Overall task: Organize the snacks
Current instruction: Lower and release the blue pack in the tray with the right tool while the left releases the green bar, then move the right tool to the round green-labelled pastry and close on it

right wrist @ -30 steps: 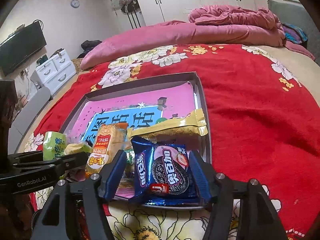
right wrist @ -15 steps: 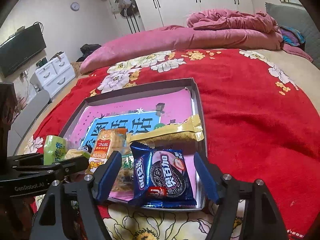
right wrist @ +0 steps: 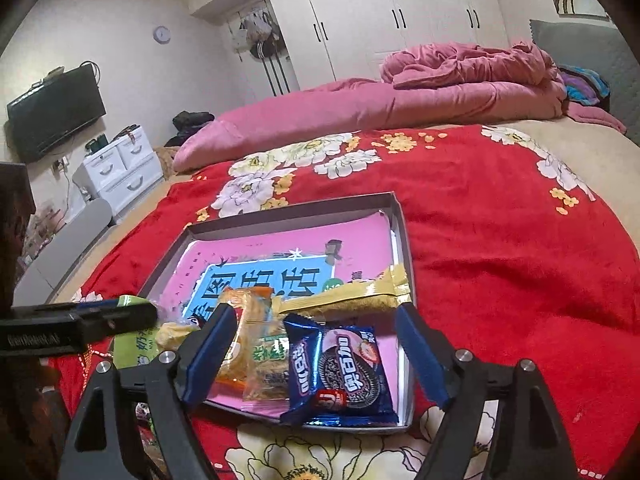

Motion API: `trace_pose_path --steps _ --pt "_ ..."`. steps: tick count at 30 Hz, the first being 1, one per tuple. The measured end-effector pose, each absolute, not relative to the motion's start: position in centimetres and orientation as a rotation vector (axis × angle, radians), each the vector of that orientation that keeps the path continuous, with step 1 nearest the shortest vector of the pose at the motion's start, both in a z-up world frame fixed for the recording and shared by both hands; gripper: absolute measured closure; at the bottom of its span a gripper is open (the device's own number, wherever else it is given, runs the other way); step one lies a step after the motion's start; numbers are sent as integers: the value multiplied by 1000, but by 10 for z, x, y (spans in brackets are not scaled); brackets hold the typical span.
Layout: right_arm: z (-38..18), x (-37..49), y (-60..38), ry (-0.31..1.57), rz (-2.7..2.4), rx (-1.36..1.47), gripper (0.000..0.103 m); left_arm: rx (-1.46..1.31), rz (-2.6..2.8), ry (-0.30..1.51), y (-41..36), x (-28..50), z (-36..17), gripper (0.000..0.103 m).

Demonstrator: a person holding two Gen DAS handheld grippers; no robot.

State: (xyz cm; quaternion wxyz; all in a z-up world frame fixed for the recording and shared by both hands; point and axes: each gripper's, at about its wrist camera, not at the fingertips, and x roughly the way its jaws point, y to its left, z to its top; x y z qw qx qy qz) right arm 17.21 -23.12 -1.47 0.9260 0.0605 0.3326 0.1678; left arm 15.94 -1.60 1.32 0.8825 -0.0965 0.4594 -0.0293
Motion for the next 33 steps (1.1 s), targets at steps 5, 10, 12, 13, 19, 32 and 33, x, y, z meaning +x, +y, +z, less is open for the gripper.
trace_pose_path --steps 5,10,12,13,19,32,33 --pt "-11 168 -227 668 359 112 21 -212 -35 944 -1 151 18 37" --pt "-6 159 -224 643 399 123 18 -228 -18 928 13 138 21 37" --pt "-5 156 -221 642 405 113 18 -234 -13 925 18 132 22 37" --pt "-5 155 -220 642 408 110 18 -235 -12 924 20 130 22 37" --pt "-5 141 -211 644 434 90 18 -241 -4 917 33 113 23 37" --pt "-11 104 -184 691 479 18 17 -267 -10 952 45 89 8 37" --pt "-12 102 -181 699 482 18 17 -269 -16 960 43 88 6 37"
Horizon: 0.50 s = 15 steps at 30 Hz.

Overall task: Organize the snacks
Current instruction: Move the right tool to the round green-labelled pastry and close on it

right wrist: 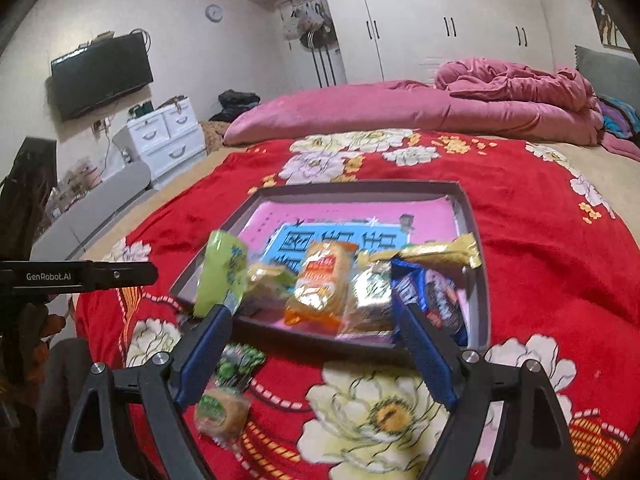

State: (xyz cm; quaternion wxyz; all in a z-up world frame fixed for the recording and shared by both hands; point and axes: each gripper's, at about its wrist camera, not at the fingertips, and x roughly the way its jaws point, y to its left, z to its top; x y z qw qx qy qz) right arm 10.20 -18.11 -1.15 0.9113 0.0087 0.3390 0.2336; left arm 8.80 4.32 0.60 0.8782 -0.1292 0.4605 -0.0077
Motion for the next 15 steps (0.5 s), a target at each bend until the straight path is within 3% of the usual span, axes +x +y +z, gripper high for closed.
trace_pose_path --steps 15 --pt "-31 68 -154 831 492 -48 17 -300 -99 1059 16 80 -27 37"
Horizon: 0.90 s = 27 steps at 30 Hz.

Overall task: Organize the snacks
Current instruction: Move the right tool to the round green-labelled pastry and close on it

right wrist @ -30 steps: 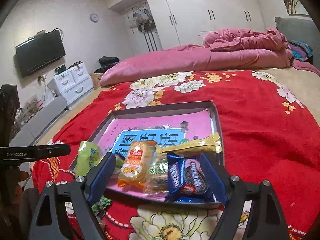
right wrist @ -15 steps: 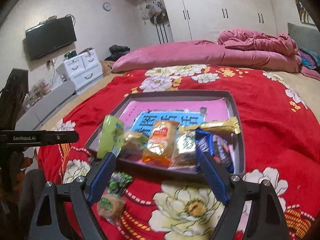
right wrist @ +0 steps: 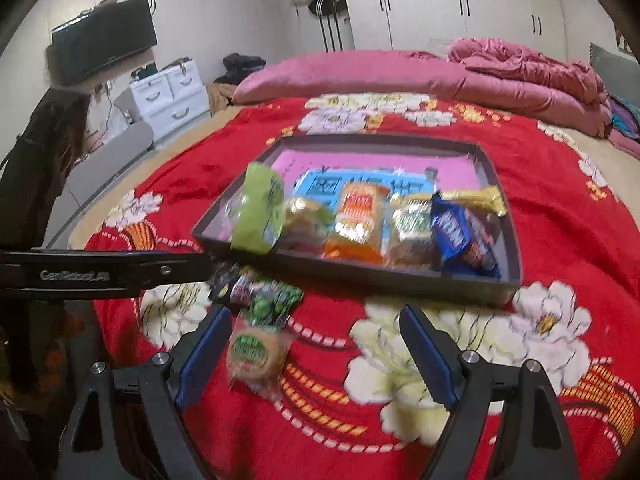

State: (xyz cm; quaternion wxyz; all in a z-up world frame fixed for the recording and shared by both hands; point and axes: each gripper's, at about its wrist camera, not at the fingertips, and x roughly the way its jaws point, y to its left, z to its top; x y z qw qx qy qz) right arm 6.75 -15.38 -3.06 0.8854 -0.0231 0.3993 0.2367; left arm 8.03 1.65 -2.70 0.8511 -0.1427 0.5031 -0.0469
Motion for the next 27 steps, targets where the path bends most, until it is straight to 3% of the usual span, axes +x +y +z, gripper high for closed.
trace_pose_path --steps 17,22,24,27 --pt "-66 71 -123 927 498 -101 18 -378 -145 1113 11 85 -48 37" --pt "-73 72 -113 932 518 -147 35 -392 -149 1127 8 88 -53 37" --pt "-71 72 -115 928 530 -154 51 -396 -149 1132 5 90 -54 37" --pt "-71 74 -120 941 504 -187 57 -408 -148 1145 2 92 -58 37"
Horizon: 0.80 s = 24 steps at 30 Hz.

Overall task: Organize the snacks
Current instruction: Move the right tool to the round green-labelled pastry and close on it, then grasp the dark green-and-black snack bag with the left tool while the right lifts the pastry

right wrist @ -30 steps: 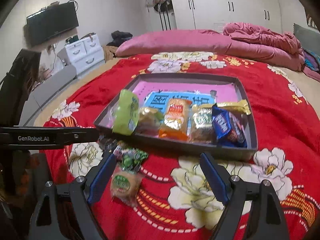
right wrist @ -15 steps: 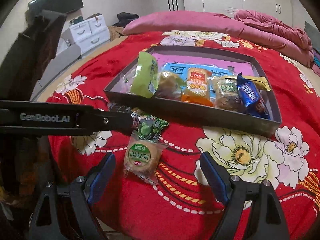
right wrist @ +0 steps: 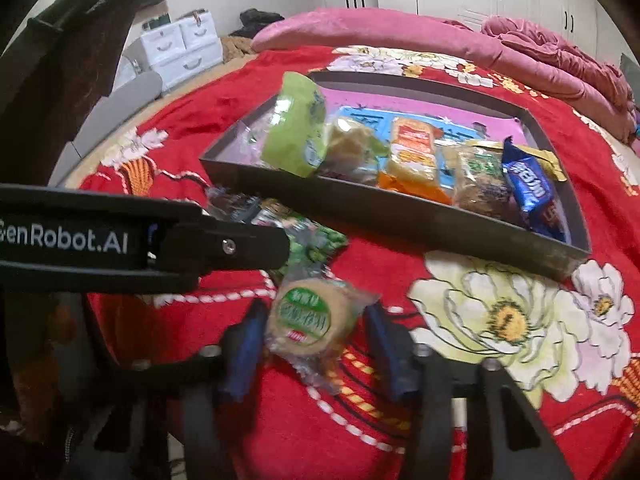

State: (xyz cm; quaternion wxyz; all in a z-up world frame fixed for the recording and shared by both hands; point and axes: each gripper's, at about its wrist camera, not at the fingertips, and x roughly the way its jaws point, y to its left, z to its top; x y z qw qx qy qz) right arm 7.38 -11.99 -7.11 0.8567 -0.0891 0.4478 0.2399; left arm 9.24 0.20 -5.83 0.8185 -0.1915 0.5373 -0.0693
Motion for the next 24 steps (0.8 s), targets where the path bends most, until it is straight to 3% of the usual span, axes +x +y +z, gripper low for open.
trace_pose_path --steps 20,24 --pt "-59 93 -169 943 379 -111 57 -350 -85 1145 -23 122 -66 38" --pt "-59 96 -171 948 378 -96 58 -294 -73 1144 -32 125 -66 53"
